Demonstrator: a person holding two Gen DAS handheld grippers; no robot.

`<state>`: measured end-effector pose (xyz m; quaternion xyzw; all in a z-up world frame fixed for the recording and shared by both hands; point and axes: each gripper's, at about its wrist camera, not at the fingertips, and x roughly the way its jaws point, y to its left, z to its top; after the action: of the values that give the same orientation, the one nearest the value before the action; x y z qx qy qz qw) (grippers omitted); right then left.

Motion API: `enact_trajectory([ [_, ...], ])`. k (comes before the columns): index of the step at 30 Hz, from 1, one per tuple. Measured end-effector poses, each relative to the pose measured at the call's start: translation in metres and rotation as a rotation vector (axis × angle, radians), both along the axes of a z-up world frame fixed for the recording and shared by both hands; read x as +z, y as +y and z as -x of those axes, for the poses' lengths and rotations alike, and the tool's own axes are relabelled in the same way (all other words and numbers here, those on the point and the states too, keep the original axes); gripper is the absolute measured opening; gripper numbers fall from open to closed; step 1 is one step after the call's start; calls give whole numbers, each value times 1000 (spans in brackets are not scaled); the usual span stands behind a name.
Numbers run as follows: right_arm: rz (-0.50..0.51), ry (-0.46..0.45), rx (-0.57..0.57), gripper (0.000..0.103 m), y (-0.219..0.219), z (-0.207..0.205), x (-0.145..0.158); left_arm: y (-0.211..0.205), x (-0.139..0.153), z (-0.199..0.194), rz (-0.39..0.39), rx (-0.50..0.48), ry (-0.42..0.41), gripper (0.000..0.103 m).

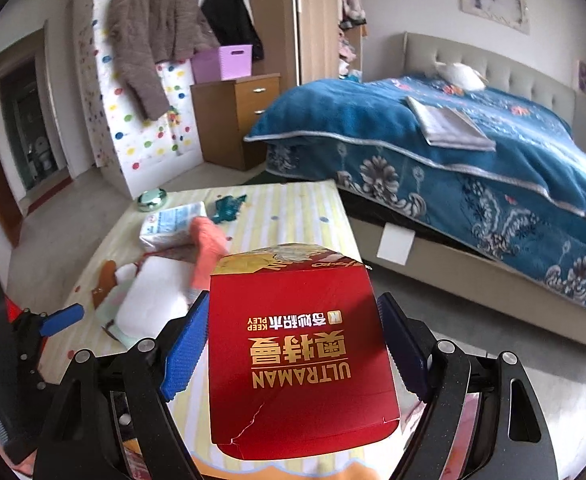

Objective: Collect trash
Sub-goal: 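Grasp the white foam block with the left tool, then carry box and foam block to the wastebasket and release both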

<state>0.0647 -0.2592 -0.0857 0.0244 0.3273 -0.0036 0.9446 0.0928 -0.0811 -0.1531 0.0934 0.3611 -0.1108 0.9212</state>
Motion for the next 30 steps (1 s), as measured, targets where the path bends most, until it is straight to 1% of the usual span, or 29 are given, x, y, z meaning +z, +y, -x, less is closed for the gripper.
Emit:
enact_trajectory([
  [2,-8,3,-5,81,-7,0,-4,-5,-5,-7,-10,14,7,96],
  [7,-26,10,-21,81,-19,-1,-11,-17,-19,-23,-67,32,34,96],
  [9,-30,14,-26,81,-21,-1,-13,-16,-20,-25,-74,42,30,91],
  [11,-31,19,-27,81,-22,0,-15,-14,-21,-28,-69,42,41,76],
  [13,-34,21,-27,81,-23,1,-15,-12,-22,-28,-66,31,51,67],
  [14,-37,20,-28,81,-23,3,-15,-10,-21,-26,-66,28,45,65],
  [16,-39,16,-28,81,-23,5,-14,-5,-14,-21,-48,22,28,63],
  [19,-39,-5,-29,81,-22,13,-8,9,7,-9,24,17,-10,63],
  [20,-38,-8,-29,81,-22,14,-8,16,19,-2,58,13,-31,63],
  [23,-37,-36,-38,81,-22,28,0,24,42,9,121,-10,-59,63],
  [26,-39,-49,-50,81,-25,39,4,18,60,26,156,-56,-83,63],
  [30,-40,-50,-95,81,-40,65,5,-8,69,48,173,-140,-103,64],
])
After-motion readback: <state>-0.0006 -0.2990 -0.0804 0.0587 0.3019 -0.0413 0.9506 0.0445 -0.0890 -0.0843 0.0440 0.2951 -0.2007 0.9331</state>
